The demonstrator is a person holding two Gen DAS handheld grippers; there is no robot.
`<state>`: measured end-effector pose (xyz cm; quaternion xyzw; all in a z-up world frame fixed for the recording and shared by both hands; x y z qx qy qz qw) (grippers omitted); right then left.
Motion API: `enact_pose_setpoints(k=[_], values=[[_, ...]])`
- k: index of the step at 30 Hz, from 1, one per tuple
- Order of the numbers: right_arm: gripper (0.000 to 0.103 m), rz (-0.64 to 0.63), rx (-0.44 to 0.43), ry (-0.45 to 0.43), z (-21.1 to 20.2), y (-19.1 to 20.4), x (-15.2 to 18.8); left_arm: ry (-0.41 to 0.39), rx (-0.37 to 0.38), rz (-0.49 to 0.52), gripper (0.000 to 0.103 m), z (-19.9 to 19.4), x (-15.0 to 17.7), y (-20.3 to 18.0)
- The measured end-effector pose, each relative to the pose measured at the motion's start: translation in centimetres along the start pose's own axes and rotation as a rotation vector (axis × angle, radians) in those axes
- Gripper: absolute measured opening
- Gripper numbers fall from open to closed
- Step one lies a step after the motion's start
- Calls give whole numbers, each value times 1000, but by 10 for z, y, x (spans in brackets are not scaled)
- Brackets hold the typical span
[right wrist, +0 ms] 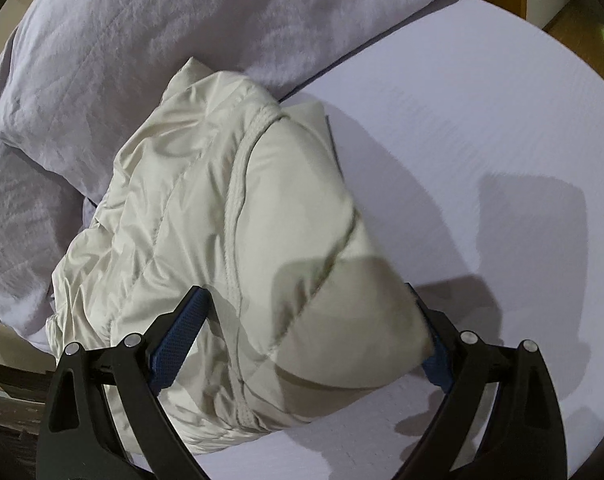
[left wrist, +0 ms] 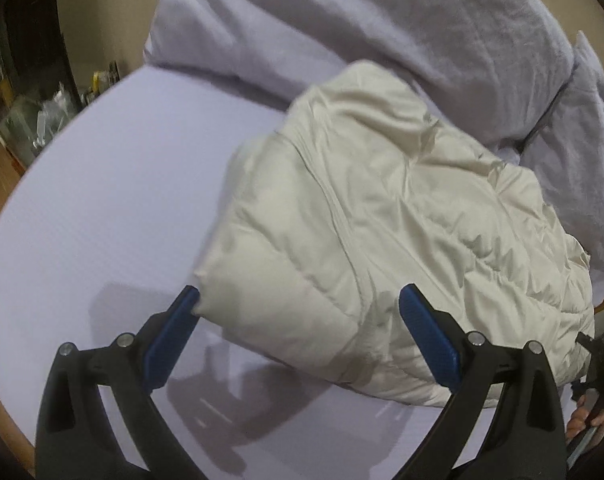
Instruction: Fold large clothes
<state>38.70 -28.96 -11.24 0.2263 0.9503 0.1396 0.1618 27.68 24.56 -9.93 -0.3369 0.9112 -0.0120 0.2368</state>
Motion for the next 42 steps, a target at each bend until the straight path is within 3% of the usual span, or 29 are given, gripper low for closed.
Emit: enact_pose_setpoints(k=[4, 9, 11, 17, 23, 31, 36, 39, 42], values=[[77, 31, -37, -14, -4, 1, 5, -14, -38, -41, 94, 11, -1, -1], [46, -3, -45, -50, -15, 7, 13, -48, -22, -119, 65, 13, -3, 11], [39, -13, -64, -51, -19, 8, 15, -68, -8, -127, 52, 9, -1, 13], [32, -56, -79, -55, -37, 13, 27, -121, 25, -88, 31, -15, 0, 15], [31, -113, -111, -23, -57, 11, 62, -153, 21, -68, 29, -45, 14, 37], [31, -171, -153, 21, -89, -11, 129, -153, 7, -93, 29, -88, 76, 93], [32, -219, -139, 16, -100, -15, 150, -155, 0, -102, 30, -106, 106, 112], [39, -238, -108, 4, -105, -15, 151, -150, -15, -110, 36, -108, 116, 116], [52, -254, -54, -21, -112, -7, 148, -152, -34, -136, 50, -112, 121, 123]])
Point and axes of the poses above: each gripper's, at about its wrist camera, not at the fingertips, and z roughly the way its jaws point, y to its left, x to its underside, the point moved 1 cm from there along z, roughly the way its jaws point, and after that the axes turned 1 degree about x, right-handed, at the moved point
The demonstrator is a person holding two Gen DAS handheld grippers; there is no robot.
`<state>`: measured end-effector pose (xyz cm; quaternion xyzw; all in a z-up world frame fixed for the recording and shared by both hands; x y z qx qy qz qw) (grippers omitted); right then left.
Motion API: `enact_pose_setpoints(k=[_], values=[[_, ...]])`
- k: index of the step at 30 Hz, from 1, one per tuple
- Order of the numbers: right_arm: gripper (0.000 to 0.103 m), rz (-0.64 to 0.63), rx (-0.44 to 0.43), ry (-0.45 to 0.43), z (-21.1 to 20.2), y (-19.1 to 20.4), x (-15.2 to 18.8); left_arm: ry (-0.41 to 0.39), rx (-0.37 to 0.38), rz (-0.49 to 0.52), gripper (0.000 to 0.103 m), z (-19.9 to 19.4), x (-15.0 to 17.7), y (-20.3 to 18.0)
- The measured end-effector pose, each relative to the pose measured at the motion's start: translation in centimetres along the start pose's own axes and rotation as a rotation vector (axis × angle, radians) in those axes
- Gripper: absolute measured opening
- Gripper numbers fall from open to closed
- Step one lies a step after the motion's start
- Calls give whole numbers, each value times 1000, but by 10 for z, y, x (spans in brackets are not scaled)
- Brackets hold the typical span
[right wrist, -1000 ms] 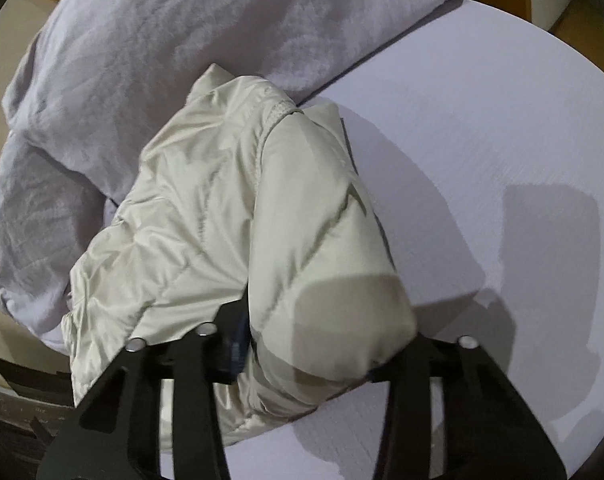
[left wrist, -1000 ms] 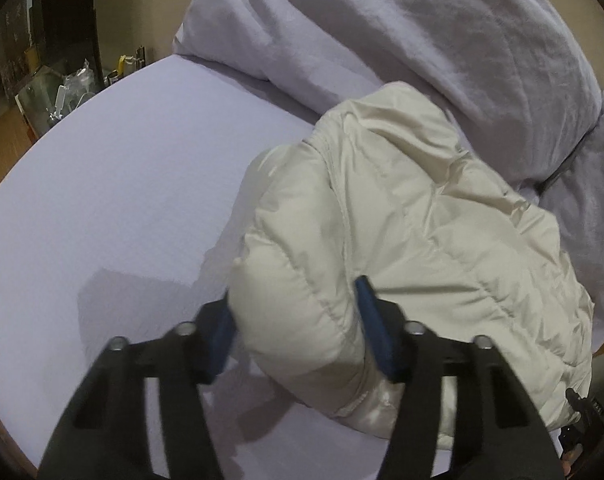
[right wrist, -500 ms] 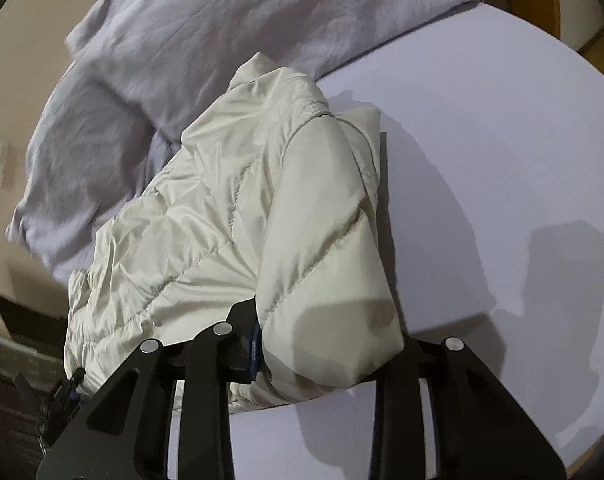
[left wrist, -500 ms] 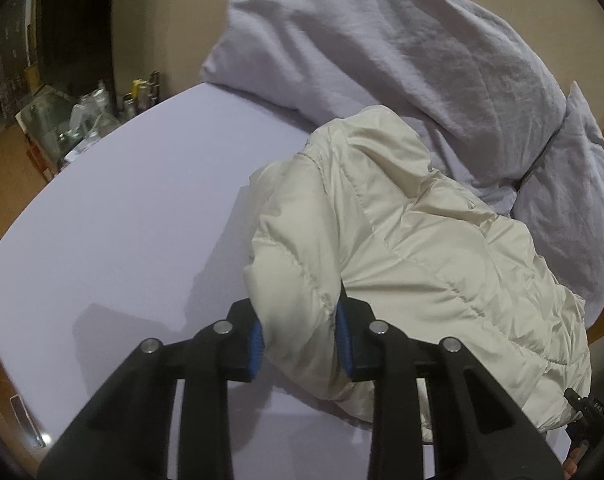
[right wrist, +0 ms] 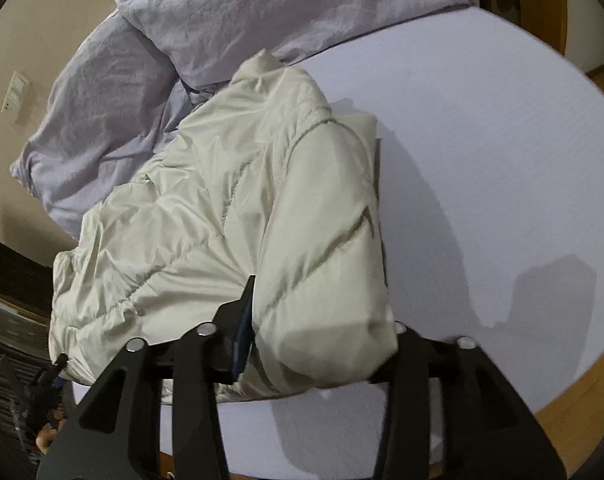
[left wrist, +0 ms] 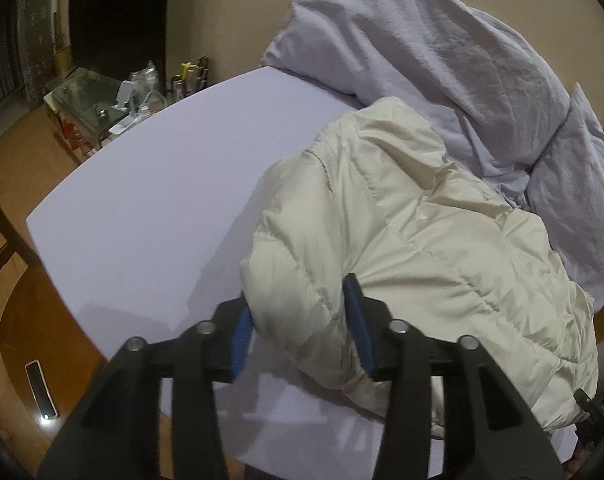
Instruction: Fold large clothes
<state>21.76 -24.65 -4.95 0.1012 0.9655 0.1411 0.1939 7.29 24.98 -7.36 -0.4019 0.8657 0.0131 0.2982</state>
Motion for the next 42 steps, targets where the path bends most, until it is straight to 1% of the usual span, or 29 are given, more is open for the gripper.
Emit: enact_pose_setpoints(k=[2, 3, 4, 5, 6, 8, 10, 13, 16, 20, 24, 28, 30, 33, 35, 36, 38, 39, 41, 42], values=[[57, -15, 31, -24, -6, 1, -3, 7, -2, -20, 67, -1, 0, 3], [62, -27, 69, -50, -11, 1, -5, 10, -3, -25, 71, -1, 1, 5], [66, -36, 87, -72, -15, 0, -6, 11, -2, -34, 74, -1, 2, 6], [71, -55, 120, -118, -23, 1, -9, 15, 2, -41, 76, 0, 2, 8], [72, -70, 141, -152, -28, 2, -13, 21, 2, -46, 77, 1, 3, 9], [72, -91, 139, -176, -33, 6, -20, 34, 11, -68, 82, 5, 4, 12], [72, -123, 115, -175, -32, 17, -27, 46, 24, -89, 84, 8, 4, 12], [72, -193, 82, -158, -24, 40, -28, 66, 44, -119, 88, 16, 3, 10], [72, -276, 59, -128, -12, 64, -19, 86, 49, -146, 89, 25, 2, 6], [72, -392, 57, -80, 14, 98, 0, 99, 51, -180, 89, 37, -1, 2], [72, -449, 72, -45, 32, 109, 14, 87, 40, -188, 89, 42, -6, -2], [79, -481, 105, -24, 49, 107, 26, 77, 27, -201, 89, 45, -11, -2], [85, -528, 126, -34, 56, 106, 34, 71, 26, -205, 85, 46, -13, -1], [88, -594, 157, -76, 65, 109, 47, 63, 31, -210, 76, 46, -14, -2], [89, -602, 159, -97, 67, 106, 50, 52, 36, -212, 67, 44, -15, -3], [89, -606, 161, -106, 67, 105, 52, 46, 40, -213, 65, 43, -15, -3], [89, -615, 166, -120, 68, 104, 54, 40, 52, -220, 54, 40, -16, -3], [89, -621, 168, -126, 68, 104, 55, 35, 63, -227, 52, 38, -17, -2], [90, -624, 168, -130, 68, 104, 56, 28, 88, -236, 40, 33, -19, -2], [90, -624, 167, -130, 68, 104, 56, 23, 102, -236, 38, 30, -20, -4]])
Point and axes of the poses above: each gripper's, at about its wrist camera, not at the fingertips, and z roughly the way its jaws point, y to its left, x to its underside, the point moved 1 cm from there along z, roughly the way its jaws point, and after that the axes turned 1 degree about x, right-handed, at the moved point
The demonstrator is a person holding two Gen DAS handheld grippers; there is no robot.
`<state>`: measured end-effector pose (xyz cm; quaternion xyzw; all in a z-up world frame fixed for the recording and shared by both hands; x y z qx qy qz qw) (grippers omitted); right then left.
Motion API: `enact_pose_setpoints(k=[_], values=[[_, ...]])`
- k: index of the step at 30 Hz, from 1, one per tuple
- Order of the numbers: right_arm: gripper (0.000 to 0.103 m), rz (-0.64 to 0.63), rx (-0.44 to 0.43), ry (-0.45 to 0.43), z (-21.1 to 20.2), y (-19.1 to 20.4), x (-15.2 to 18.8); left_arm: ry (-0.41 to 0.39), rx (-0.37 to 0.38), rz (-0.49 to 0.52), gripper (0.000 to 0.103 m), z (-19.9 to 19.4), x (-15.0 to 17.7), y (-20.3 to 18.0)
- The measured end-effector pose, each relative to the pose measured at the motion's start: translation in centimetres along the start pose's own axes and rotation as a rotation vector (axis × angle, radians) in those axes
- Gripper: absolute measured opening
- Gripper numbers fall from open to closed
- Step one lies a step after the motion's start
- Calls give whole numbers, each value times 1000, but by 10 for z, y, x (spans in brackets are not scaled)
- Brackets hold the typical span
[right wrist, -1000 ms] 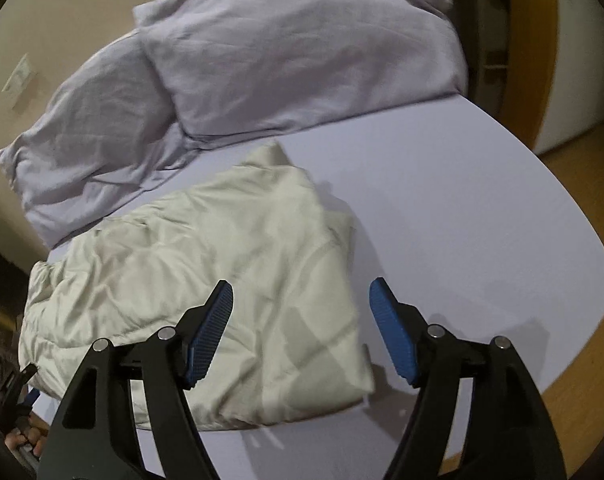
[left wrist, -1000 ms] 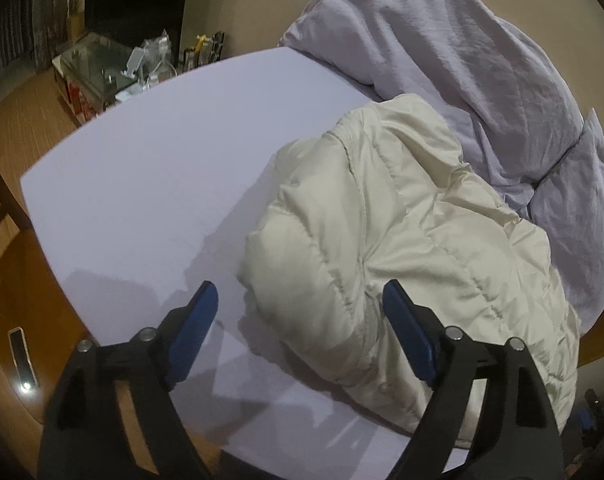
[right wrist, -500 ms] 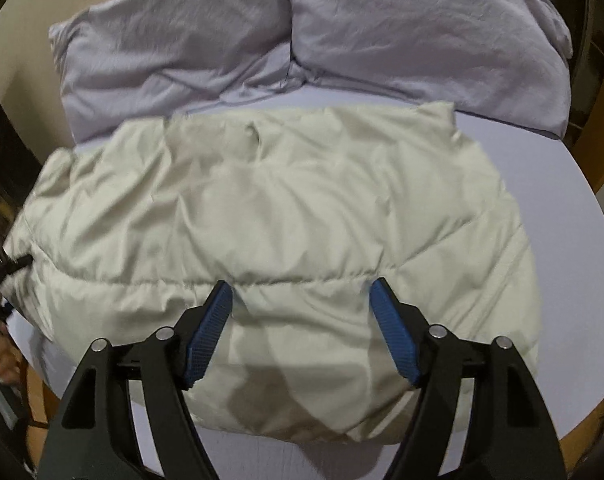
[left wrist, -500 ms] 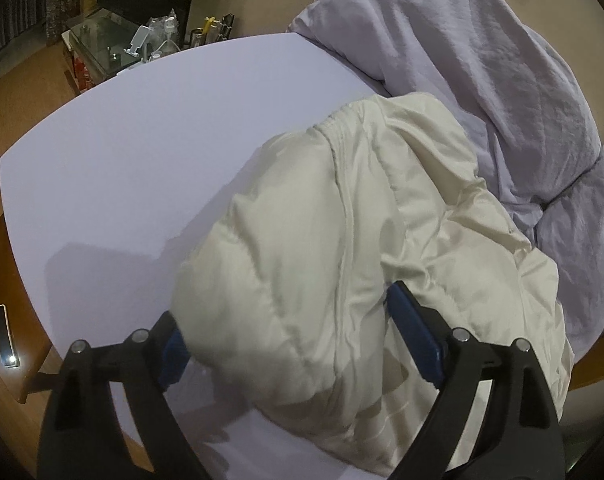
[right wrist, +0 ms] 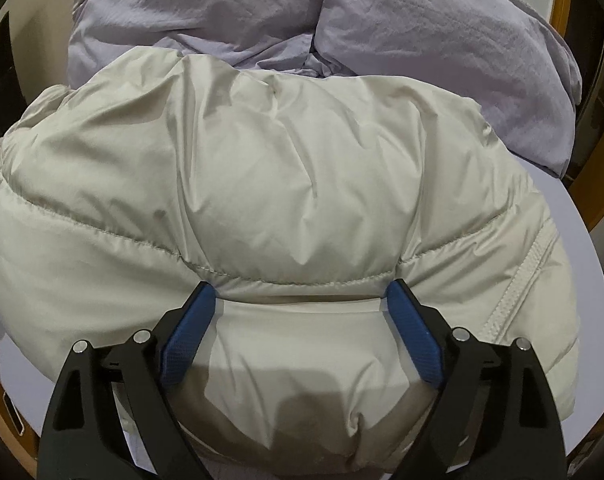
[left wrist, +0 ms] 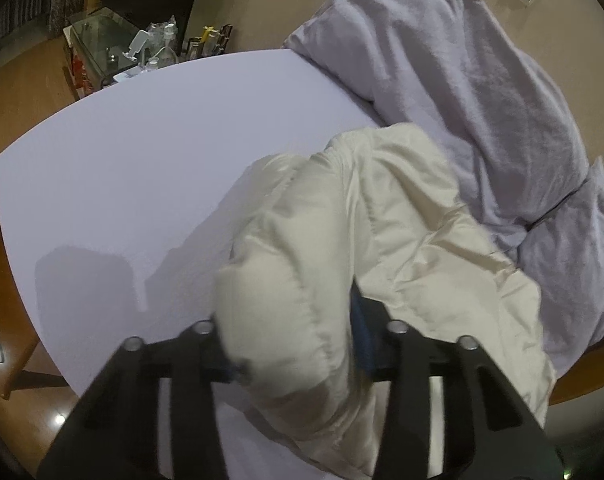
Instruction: Fold large clothes
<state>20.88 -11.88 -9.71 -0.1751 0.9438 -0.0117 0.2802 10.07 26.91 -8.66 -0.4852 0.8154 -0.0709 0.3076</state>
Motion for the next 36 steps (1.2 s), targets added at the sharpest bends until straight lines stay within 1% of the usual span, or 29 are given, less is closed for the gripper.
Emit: enact_pose_setpoints(k=[2, 5, 9, 13, 18, 19, 21, 27, 30, 33, 36], values=[[90, -3, 1, 1, 0, 0, 0, -8, 20, 10, 32, -6, -2, -6], [90, -3, 0, 4, 0, 1, -1, -30, 62, 33, 29, -19, -5, -19], [90, -1, -2, 9, 0, 1, -2, -59, 136, 74, 27, -38, -7, -43], [90, 0, -4, 11, 1, 1, -2, -89, 238, 132, 26, -62, -8, -75], [90, 2, -9, 13, 2, 1, -1, -106, 344, 198, 25, -88, 0, -112], [90, 3, -9, 13, 3, 1, -1, -107, 376, 219, 25, -95, 3, -124], [90, 5, -11, 16, 4, 1, -1, -107, 410, 248, 25, -102, 8, -140], [89, 21, -52, 28, -2, -5, -2, -78, 525, 391, 25, -119, 38, -208], [89, 60, -70, 14, -13, -18, 2, -59, 561, 460, 25, -121, 54, -235], [89, 106, -59, -14, -27, -36, 6, -19, 600, 533, 25, -118, 76, -268], [89, 157, -23, -44, -40, -60, 11, 25, 627, 588, 25, -110, 95, -295]])
Point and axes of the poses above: each gripper's, at about its wrist camera, not at the fingertips, and z roughly the way its jaws point, y to its left, x to its underside, the point moved 1 cm from there along z, roughly the way its jaws point, and after that the axes turned 1 degree about x, right-handed, at the moved point
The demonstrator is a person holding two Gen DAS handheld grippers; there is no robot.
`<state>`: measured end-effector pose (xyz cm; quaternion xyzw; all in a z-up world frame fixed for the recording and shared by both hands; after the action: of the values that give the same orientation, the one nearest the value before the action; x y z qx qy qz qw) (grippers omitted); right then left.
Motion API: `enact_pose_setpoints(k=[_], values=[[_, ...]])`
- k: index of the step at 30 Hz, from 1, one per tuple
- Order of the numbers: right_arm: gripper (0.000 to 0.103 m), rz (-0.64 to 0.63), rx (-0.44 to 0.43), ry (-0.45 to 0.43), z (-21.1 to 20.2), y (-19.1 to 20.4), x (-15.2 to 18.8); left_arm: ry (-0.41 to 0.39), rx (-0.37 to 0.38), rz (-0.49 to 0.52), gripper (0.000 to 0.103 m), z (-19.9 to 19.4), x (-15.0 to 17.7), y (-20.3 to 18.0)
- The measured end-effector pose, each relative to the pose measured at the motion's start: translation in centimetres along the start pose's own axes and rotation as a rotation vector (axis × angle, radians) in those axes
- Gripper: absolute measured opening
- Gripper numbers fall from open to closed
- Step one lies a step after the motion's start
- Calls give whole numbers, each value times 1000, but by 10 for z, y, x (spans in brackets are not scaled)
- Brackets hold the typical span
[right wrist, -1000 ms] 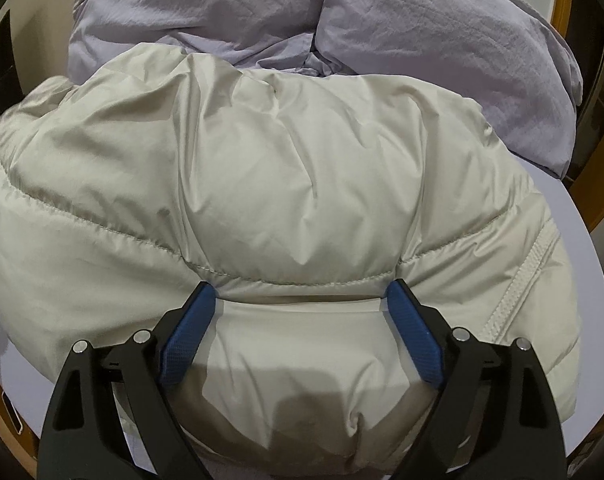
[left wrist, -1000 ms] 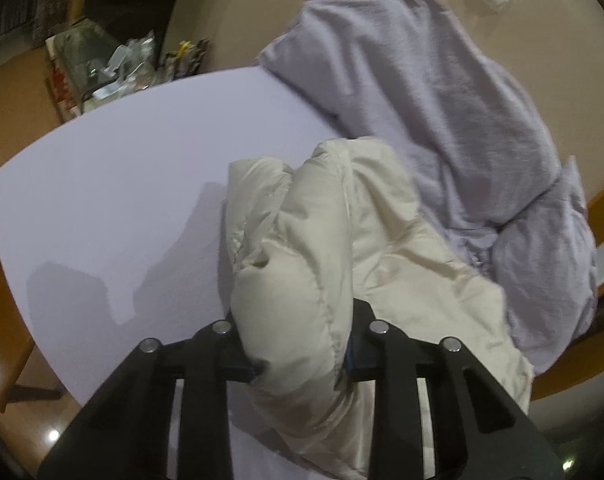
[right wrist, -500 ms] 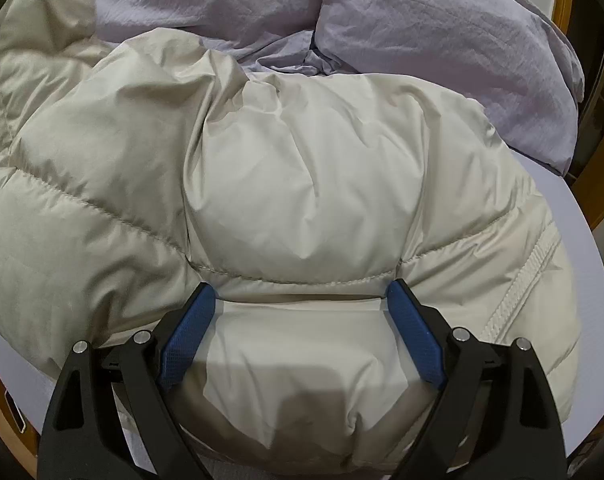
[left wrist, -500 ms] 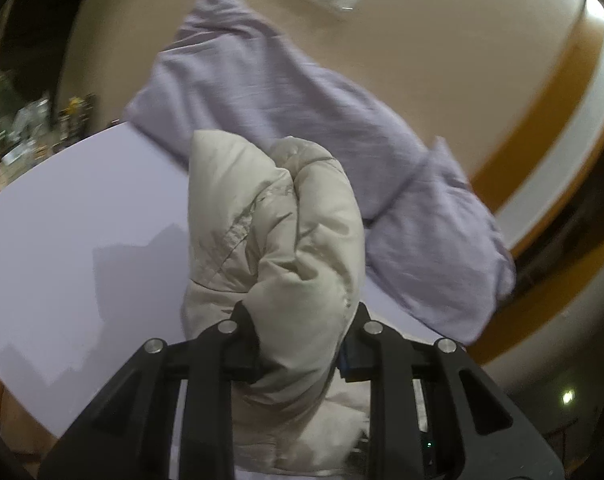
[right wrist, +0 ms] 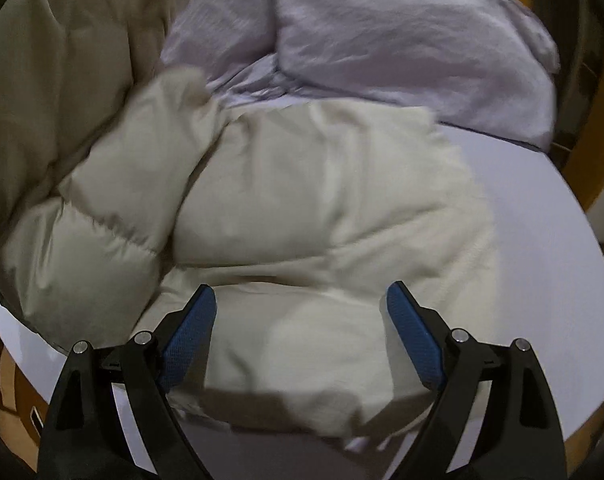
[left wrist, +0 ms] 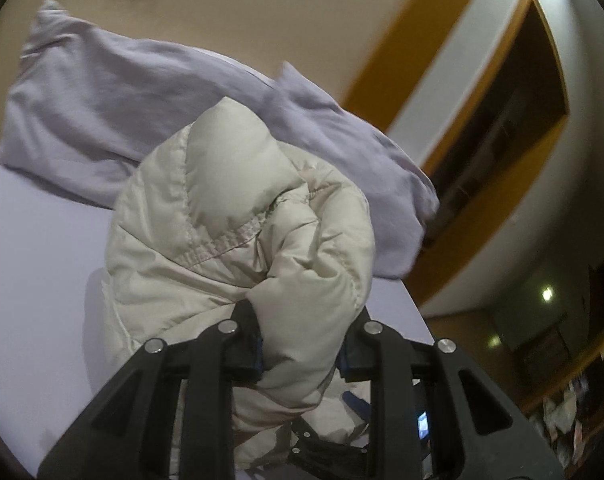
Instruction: Fold large clothes
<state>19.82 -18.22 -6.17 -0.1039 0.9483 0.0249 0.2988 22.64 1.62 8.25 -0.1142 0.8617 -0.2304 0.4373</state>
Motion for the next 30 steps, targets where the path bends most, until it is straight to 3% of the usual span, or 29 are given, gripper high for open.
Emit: enact_pose_setpoints(k=[8, 17, 30], values=[[89, 151, 120, -40, -24, -61, 8, 143, 83, 106, 25, 62, 28, -53], [89, 287, 211, -33, -38, -105, 26, 296, 116, 196, 25, 121, 68, -96], [89, 404, 281, -17, -51, -143, 47, 402, 75, 311, 29, 159, 107, -123]])
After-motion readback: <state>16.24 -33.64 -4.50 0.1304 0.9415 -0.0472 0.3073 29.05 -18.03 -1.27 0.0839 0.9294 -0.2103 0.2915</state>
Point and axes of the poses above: each gripper's, at about its wrist camera, not at the fingertips, and z roughly the way its jaws point, y to its left, x to its underside, the point moved 1 cm from there along z, roughly the way its jaws point, and after that the axes turned 1 degree about x, right-handed, at the moved point
